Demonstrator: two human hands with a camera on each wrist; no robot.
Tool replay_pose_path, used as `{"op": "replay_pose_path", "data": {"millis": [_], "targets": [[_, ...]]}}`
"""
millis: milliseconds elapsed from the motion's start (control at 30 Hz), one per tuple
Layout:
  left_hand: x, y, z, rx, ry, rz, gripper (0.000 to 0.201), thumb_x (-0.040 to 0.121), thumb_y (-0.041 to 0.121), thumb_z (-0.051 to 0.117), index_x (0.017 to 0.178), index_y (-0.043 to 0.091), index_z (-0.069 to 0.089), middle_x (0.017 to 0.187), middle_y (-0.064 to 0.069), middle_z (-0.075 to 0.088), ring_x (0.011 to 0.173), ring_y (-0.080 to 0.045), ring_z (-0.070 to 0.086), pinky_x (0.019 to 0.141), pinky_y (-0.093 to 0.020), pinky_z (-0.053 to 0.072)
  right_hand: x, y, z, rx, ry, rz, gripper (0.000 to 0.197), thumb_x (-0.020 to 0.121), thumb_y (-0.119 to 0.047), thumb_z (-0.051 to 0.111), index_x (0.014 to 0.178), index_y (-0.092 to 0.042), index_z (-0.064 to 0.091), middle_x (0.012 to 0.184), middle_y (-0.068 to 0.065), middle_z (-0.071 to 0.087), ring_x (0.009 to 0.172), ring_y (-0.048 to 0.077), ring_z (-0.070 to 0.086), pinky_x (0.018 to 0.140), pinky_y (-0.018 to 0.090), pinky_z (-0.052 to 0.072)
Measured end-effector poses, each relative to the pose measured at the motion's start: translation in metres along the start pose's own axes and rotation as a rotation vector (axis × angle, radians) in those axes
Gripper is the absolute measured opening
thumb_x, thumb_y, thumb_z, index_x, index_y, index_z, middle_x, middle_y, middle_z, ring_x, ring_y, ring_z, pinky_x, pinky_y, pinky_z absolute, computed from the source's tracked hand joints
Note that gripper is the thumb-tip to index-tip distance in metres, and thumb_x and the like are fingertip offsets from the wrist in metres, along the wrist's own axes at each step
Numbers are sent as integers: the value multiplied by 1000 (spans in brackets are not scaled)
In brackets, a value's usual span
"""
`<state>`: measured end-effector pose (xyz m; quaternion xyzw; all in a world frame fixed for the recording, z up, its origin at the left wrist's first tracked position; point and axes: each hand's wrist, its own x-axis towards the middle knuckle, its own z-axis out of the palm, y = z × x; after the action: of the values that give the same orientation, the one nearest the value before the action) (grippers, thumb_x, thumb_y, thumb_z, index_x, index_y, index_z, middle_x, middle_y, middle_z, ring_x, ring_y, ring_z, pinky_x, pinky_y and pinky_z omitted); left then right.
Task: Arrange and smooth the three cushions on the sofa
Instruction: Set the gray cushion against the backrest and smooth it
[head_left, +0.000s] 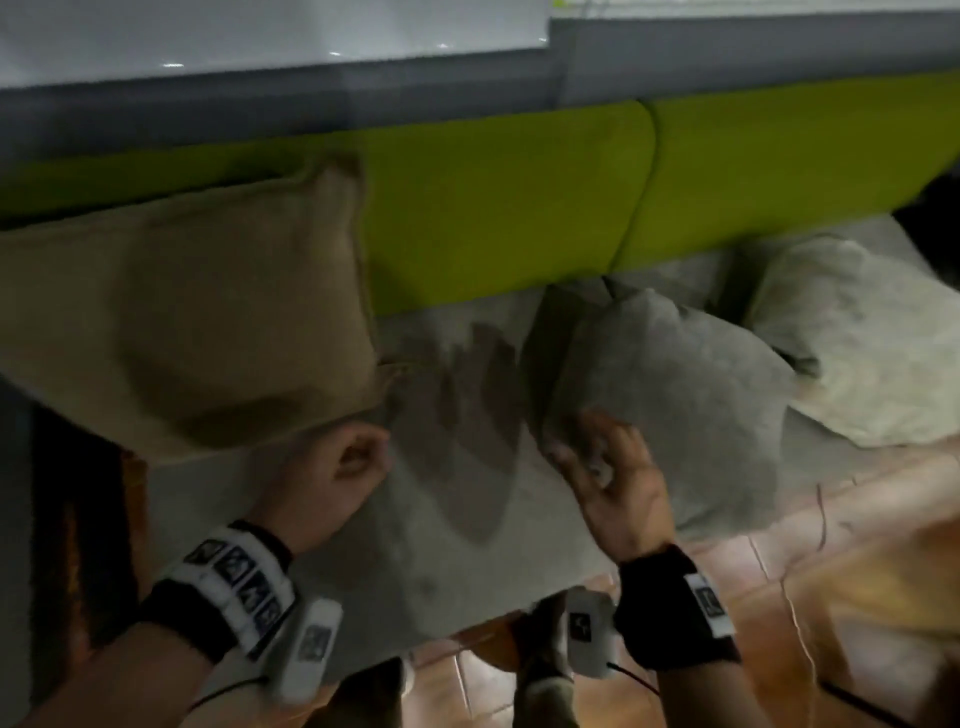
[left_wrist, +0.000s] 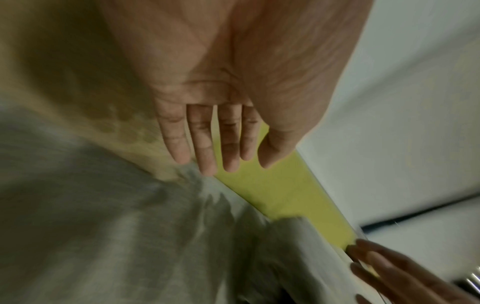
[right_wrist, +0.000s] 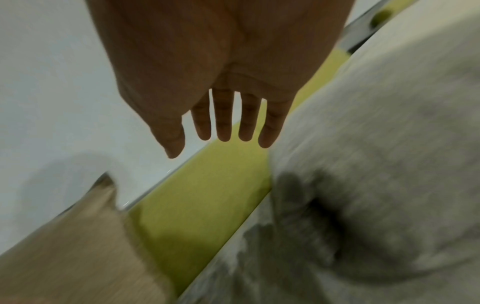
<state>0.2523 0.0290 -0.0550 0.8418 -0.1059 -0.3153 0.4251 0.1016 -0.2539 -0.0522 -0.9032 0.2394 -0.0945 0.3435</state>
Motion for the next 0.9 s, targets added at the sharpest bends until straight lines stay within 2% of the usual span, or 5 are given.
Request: {"op": "replay_pose_path", "data": {"millis": [100, 267, 400, 533, 900], "targets": [[33, 62, 74, 73, -68, 120, 18, 89, 11, 71, 105, 16, 66, 97, -6, 71, 79, 14, 62, 73, -3, 45, -11, 63, -69, -59, 191, 78, 48, 93, -53, 61, 129, -21, 62, 132, 4, 61, 119, 27, 61, 95, 48, 56], [83, 140, 178, 201, -11, 134, 49, 86, 40, 72, 128, 18, 57, 126, -8, 61, 114, -27, 60, 97, -36, 46, -5, 171, -143, -88, 375, 291, 54, 94, -43, 65, 140, -18, 53, 146, 11, 50, 131, 34, 50, 105, 51, 47], [115, 181, 224, 209, 77, -19, 89, 80, 62, 69, 151, 21, 33, 155, -11, 35, 139, -32, 38, 112, -42, 33, 9, 222, -165, 56, 262, 514, 70, 97, -42, 64, 155, -18, 34, 160, 12, 34, 145, 34, 34, 116, 42, 29], [144, 182, 248, 191, 36, -218, 126, 59, 82, 70, 158, 27, 14, 162, -6, 26, 144, -33, 34, 115, -50, 32, 15, 243, -159, 362, -57, 740, 99, 84, -80, 54, 161, -38, 7, 169, 5, 18, 151, 35, 27, 119, 54, 27], [124, 188, 274, 25, 75, -305, 94, 81, 63, 65, 155, 22, 25, 155, -10, 40, 138, -35, 41, 110, -44, 33, 38, 254, -153, 602, -281, 865, 106, 73, -92, 45, 160, -40, 17, 164, 5, 33, 146, 36, 37, 119, 55, 31]]}}
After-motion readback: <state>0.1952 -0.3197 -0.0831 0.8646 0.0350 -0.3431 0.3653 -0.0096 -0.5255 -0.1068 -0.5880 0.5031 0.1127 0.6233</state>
